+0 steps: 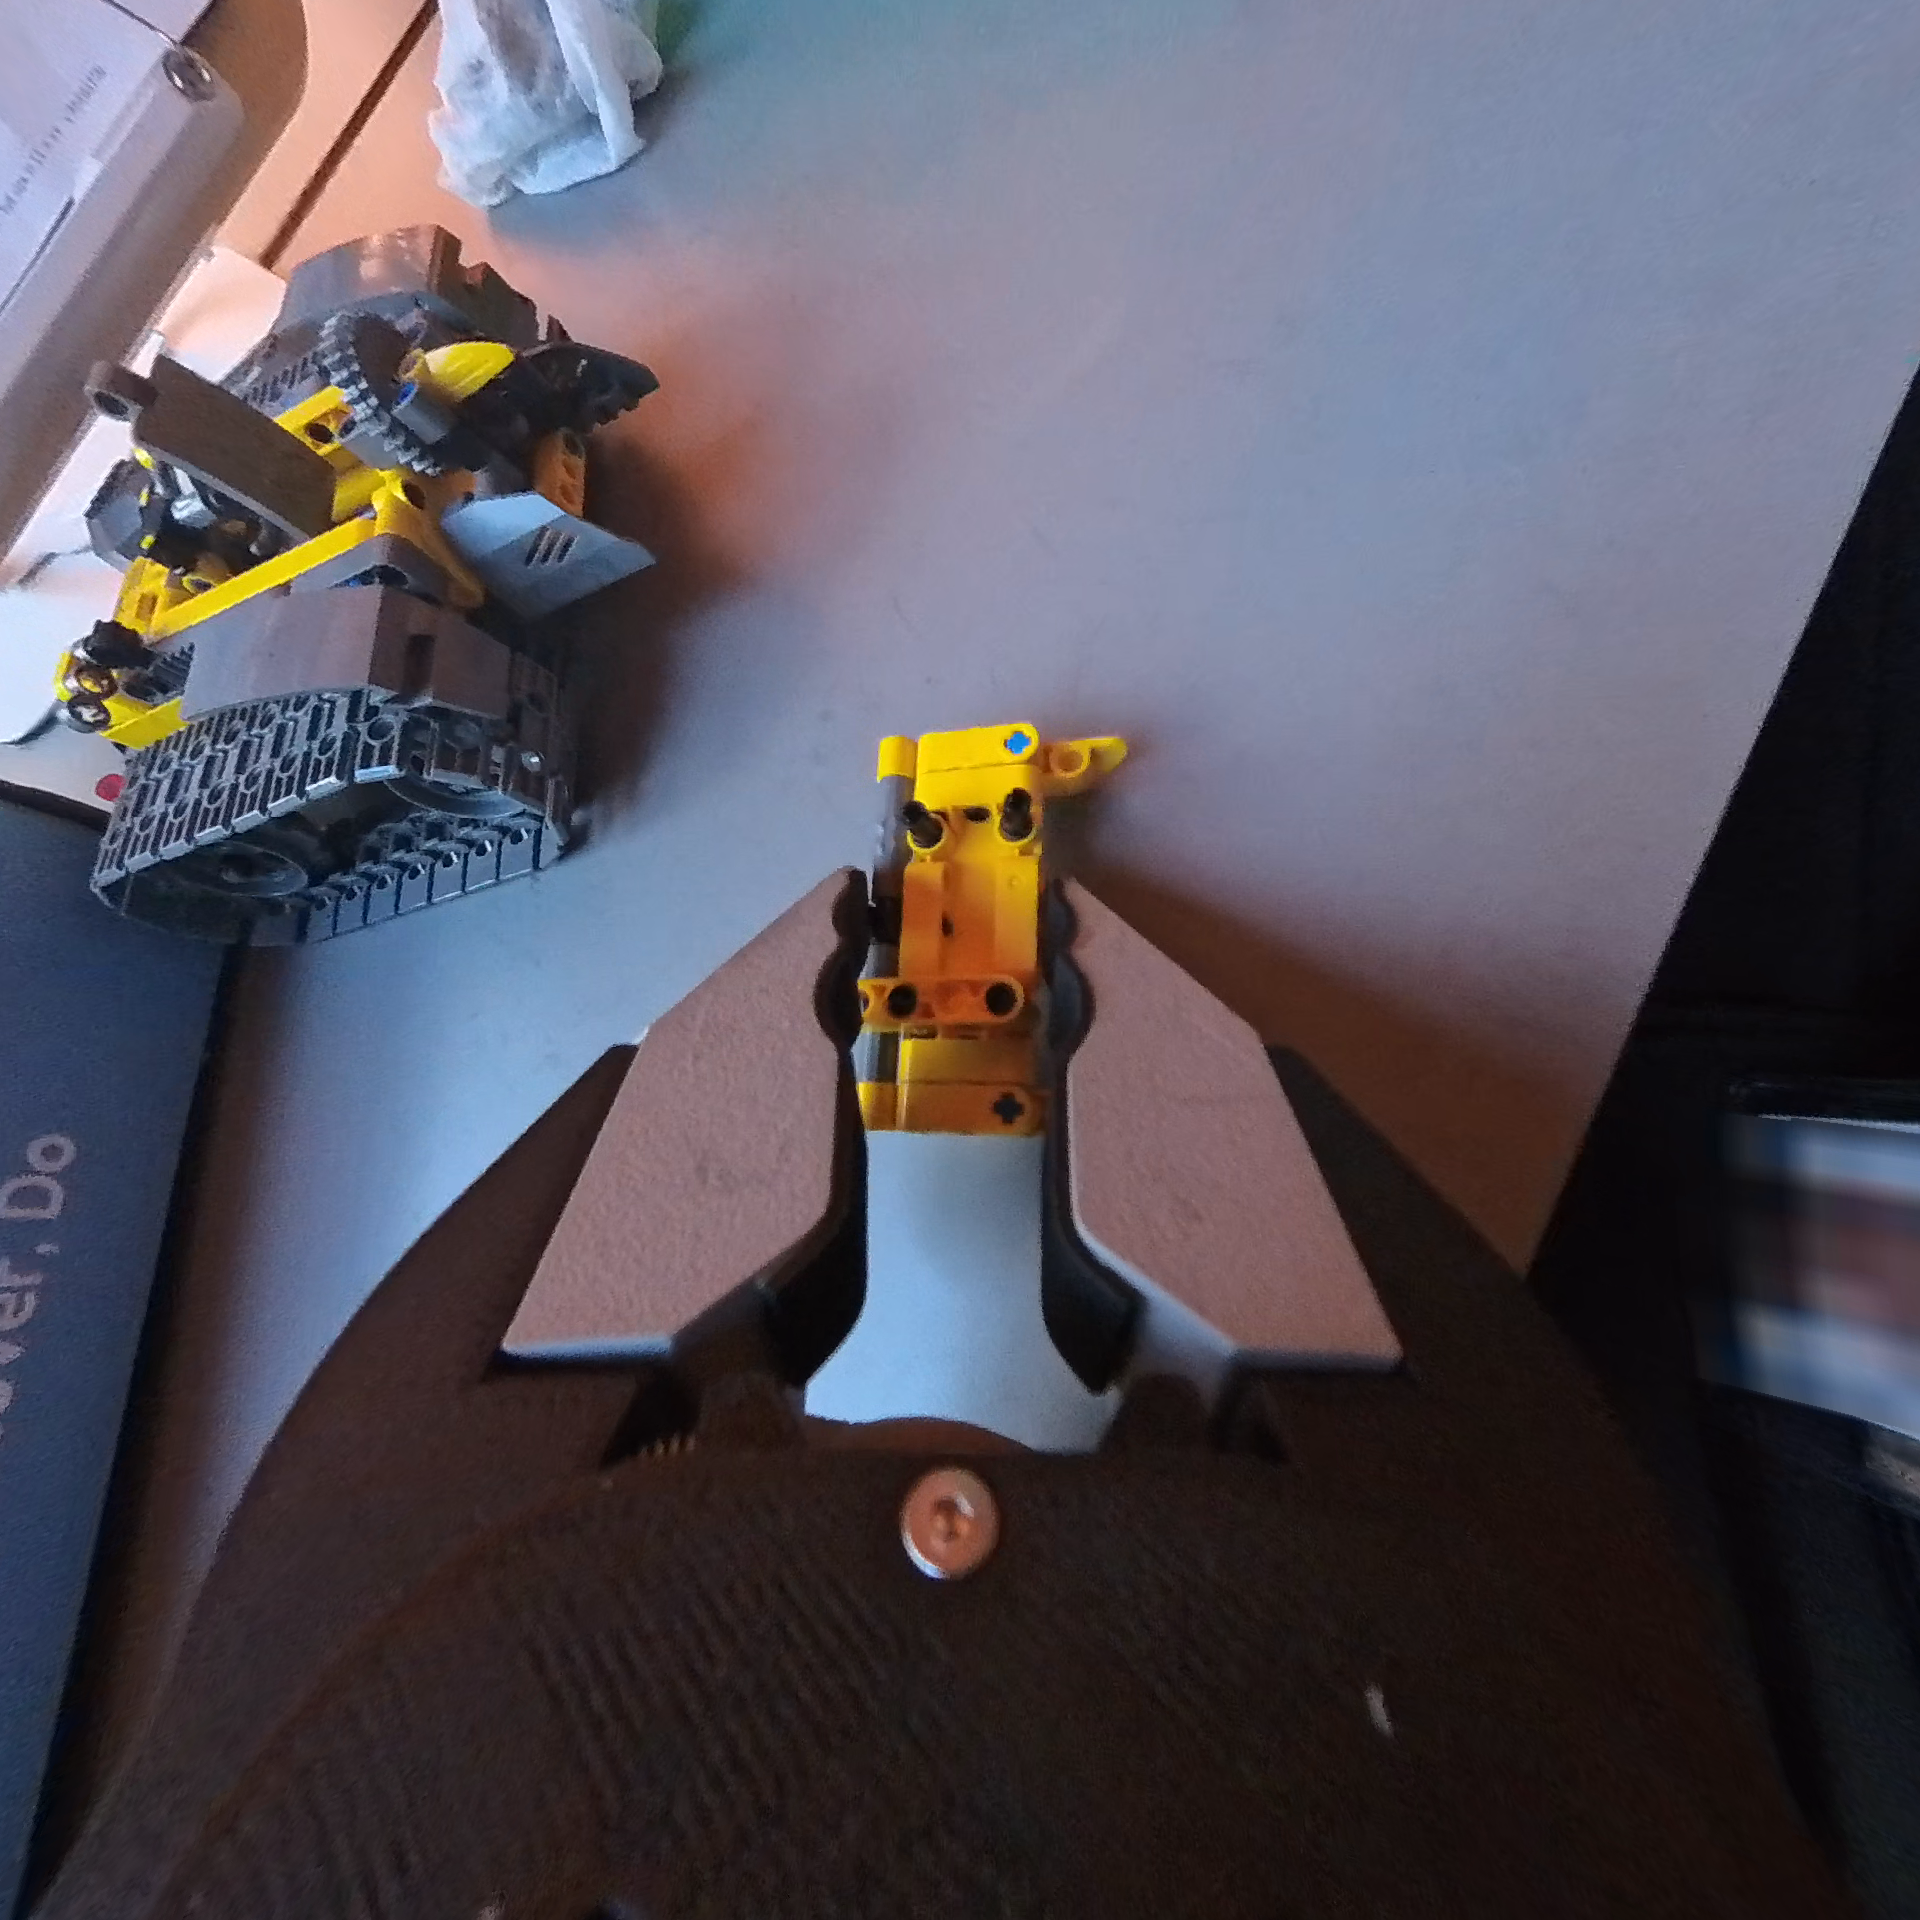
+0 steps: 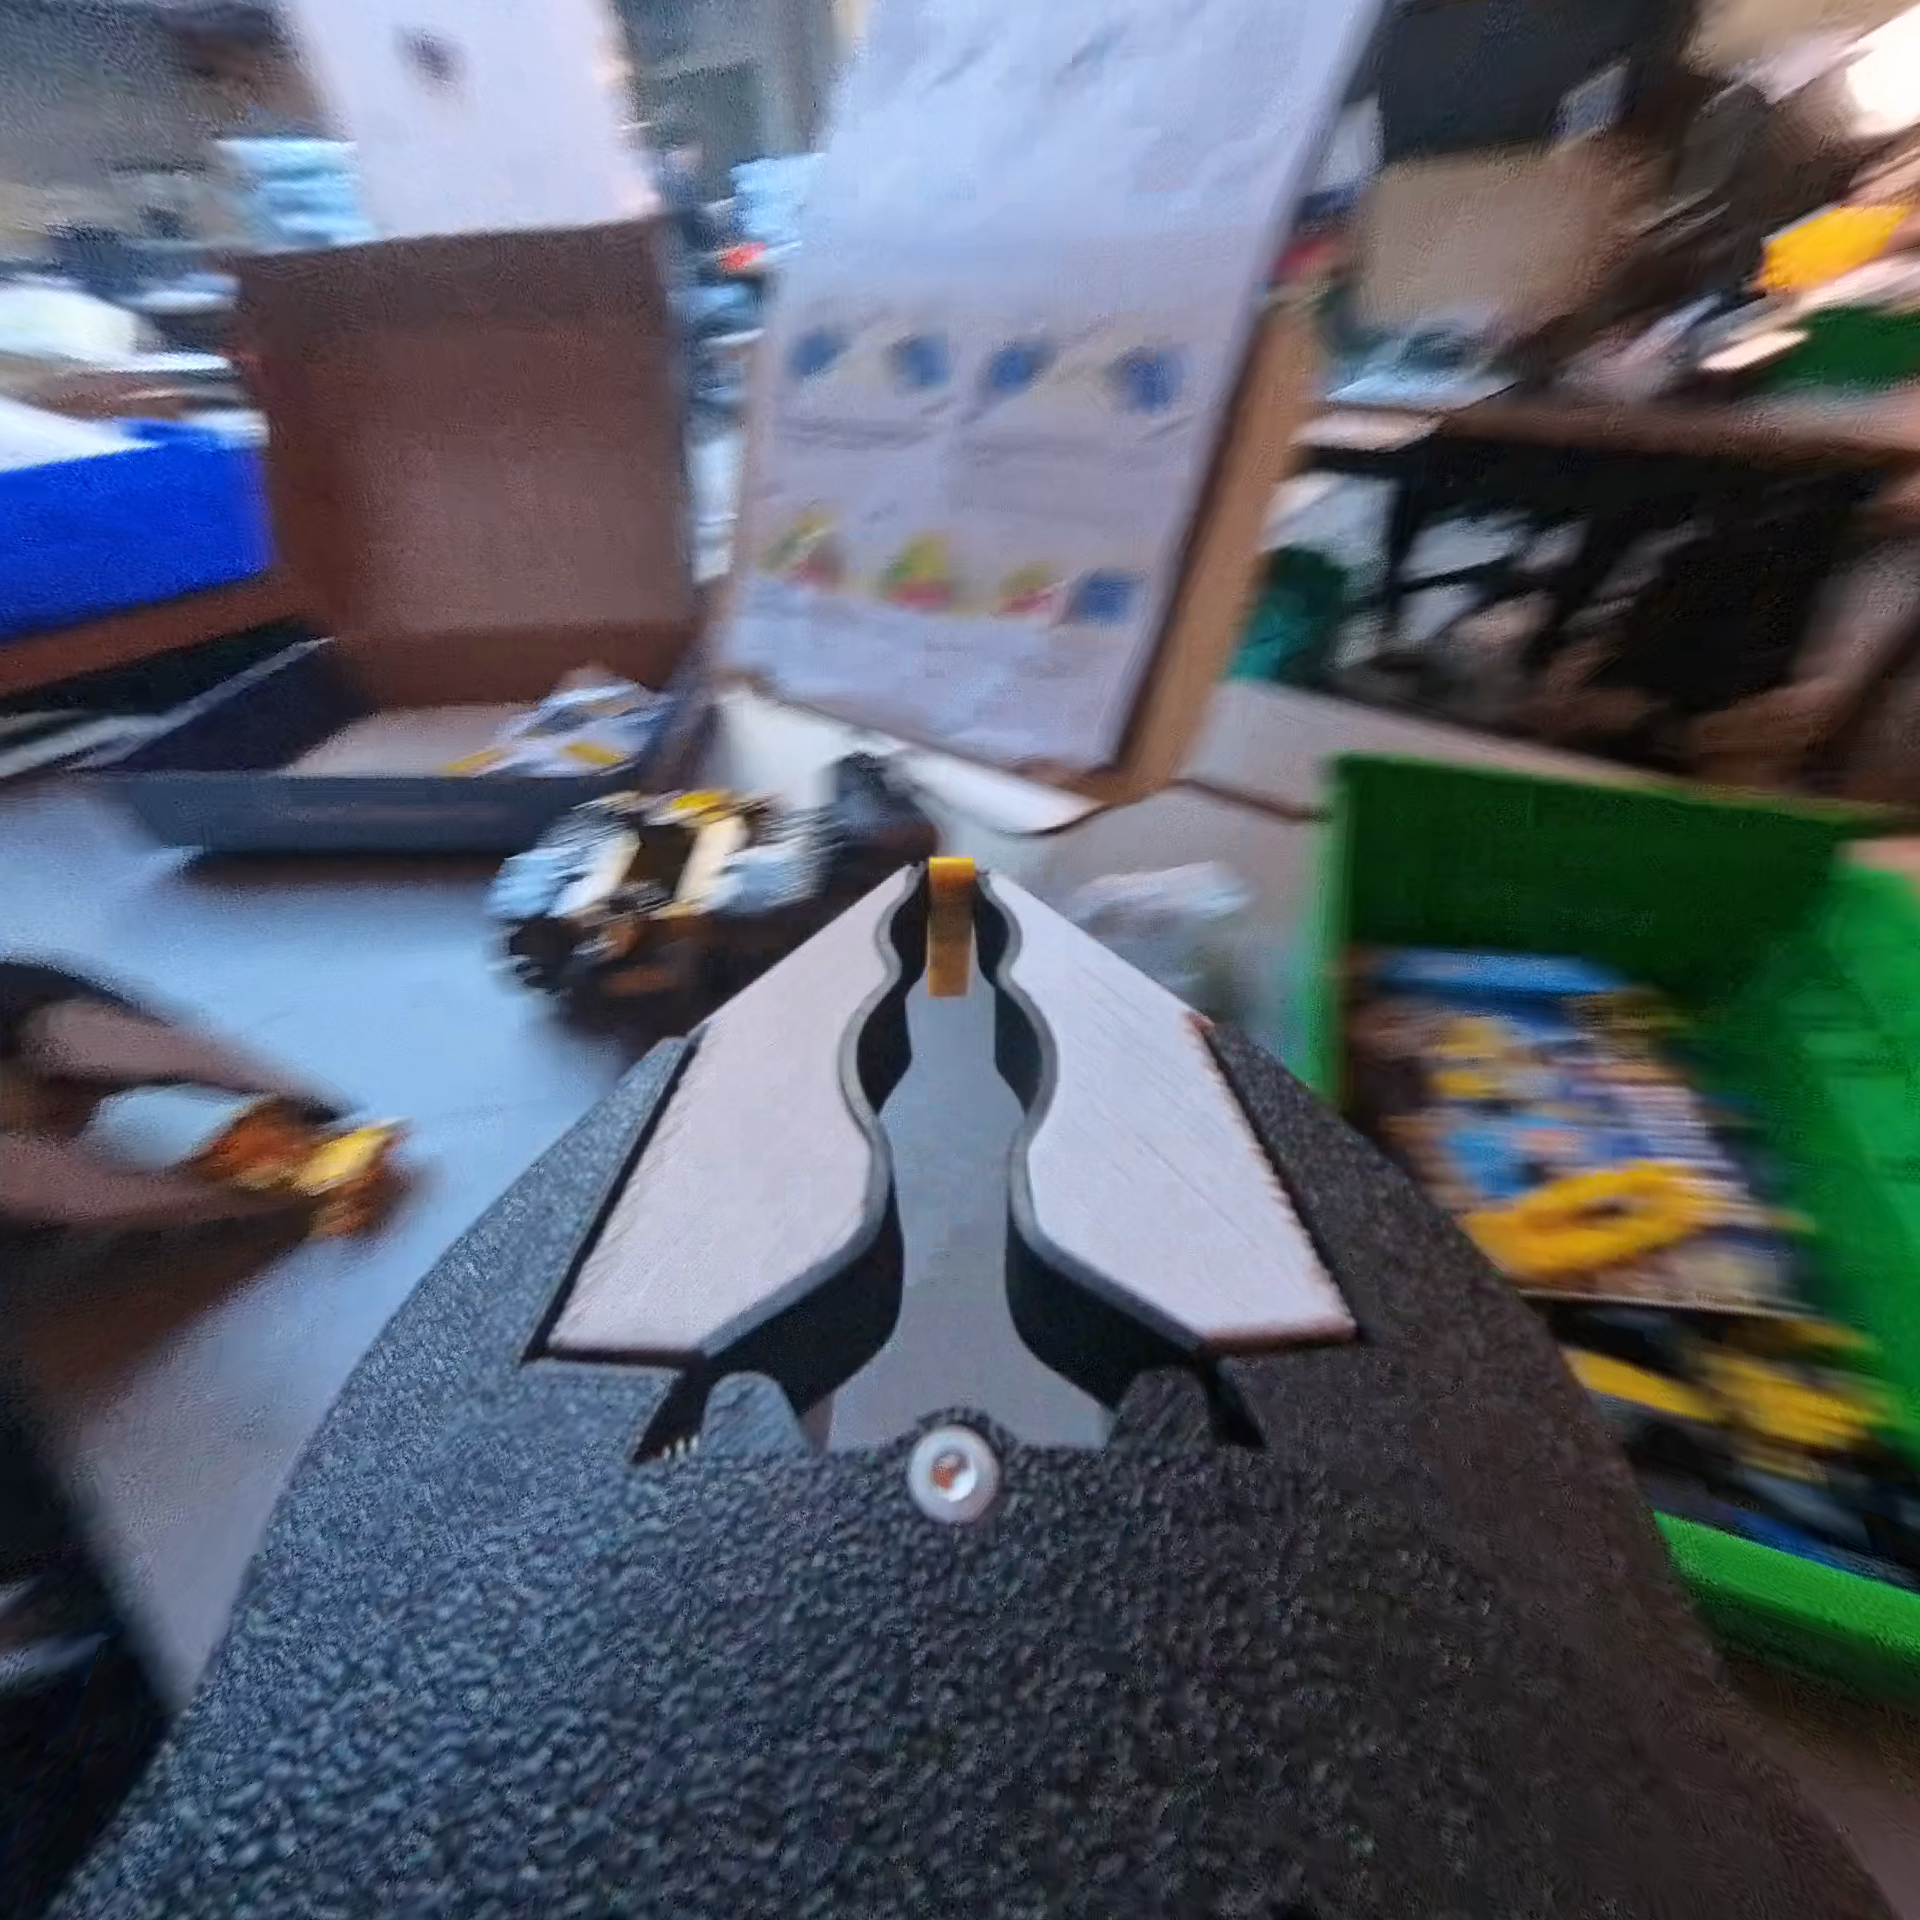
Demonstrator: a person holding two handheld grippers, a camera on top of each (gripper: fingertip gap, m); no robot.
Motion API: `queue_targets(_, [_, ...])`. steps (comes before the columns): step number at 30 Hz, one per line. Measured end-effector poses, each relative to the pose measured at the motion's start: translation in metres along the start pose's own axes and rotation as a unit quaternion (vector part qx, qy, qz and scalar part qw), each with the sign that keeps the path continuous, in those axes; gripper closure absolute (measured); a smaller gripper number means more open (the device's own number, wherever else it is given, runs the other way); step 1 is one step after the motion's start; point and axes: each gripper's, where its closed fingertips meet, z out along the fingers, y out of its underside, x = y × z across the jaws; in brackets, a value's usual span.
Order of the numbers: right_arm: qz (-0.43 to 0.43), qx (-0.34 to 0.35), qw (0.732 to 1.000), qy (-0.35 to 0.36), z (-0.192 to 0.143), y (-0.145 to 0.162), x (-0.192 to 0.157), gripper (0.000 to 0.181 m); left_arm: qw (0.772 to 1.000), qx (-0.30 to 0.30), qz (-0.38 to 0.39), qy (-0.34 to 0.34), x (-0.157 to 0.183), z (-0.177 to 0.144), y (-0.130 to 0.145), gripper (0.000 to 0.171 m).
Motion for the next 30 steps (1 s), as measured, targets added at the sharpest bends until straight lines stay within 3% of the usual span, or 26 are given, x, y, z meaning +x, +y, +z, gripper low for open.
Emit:
queue_targets(2, [-0.037, -0.002, 0.994, 0.101, -0.014, -0.017, 0.055, 0.176, 1.0, -0.001, 0.01, -0.007, 0.0, 0.0, 0.0, 0.141])
queue_targets(4, [-0.05, -0.033, 0.987, 0.149, -0.018, -0.015, 0.094, 0.175, 1.0, -0.001, 0.018, -0.012, 0.001, 0.0, 0.0, 0.141])
queue_targets(6, [-0.037, -0.094, 0.98, 0.17, -0.012, 0.008, 0.127, 0.166, 1.0, -0.002, 0.023, -0.016, 0.001, 0.0, 0.0, 0.141])
queue_targets(9, [0.028, -0.23, 0.956, 0.179, -0.003, 0.072, 0.163, 0.146, 1.0, -0.002, 0.023, -0.015, 0.001, 0.0, 0.0, 0.141])
queue_targets(11, [0.044, -0.24, 0.951, 0.187, -0.004, 0.087, 0.17, 0.145, 1.0, -0.001, 0.02, -0.014, 0.001, 0.0, 0.0, 0.141])
queue_targets(15, [0.032, -0.202, 0.963, 0.178, -0.004, 0.08, 0.152, 0.146, 1.0, -0.001, 0.025, -0.017, 0.001, 0.0, 0.0, 0.141])
queue_targets(17, [0.034, -0.182, 0.974, 0.133, 0.003, 0.071, 0.118, 0.141, 1.0, 0.0, 0.025, -0.013, 0.002, 0.0, 0.0, 0.141])
queue_targets(20, [-0.003, -0.144, 0.99, -0.012, 0.02, 0.058, 0.016, 0.145, 1.0, 0.005, 0.03, -0.002, 0.005, 0.0, -0.001, 0.141])
queue_targets(24, [-0.039, -0.182, 0.956, -0.226, 0.032, 0.094, -0.137, 0.143, 0.999, 0.022, 0.043, 0.011, 0.01, -0.004, -0.005, 0.141])
queue_targets(26, [-0.056, -0.2, 0.932, -0.298, 0.032, 0.118, -0.195, 0.143, 0.998, 0.046, 0.037, 0.014, 0.009, -0.008, -0.01, 0.141])
queue_targets(28, [-0.119, -0.215, 0.914, -0.322, 0.033, 0.14, -0.227, 0.139, 0.997, 0.065, -0.001, 0.032, 0.006, -0.014, -0.014, 0.141])
queue_targets(30, [-0.207, -0.22, 0.909, -0.286, 0.042, 0.154, -0.229, 0.141, 0.991, 0.1, -0.073, 0.046, -0.005, -0.024, -0.02, 0.141])
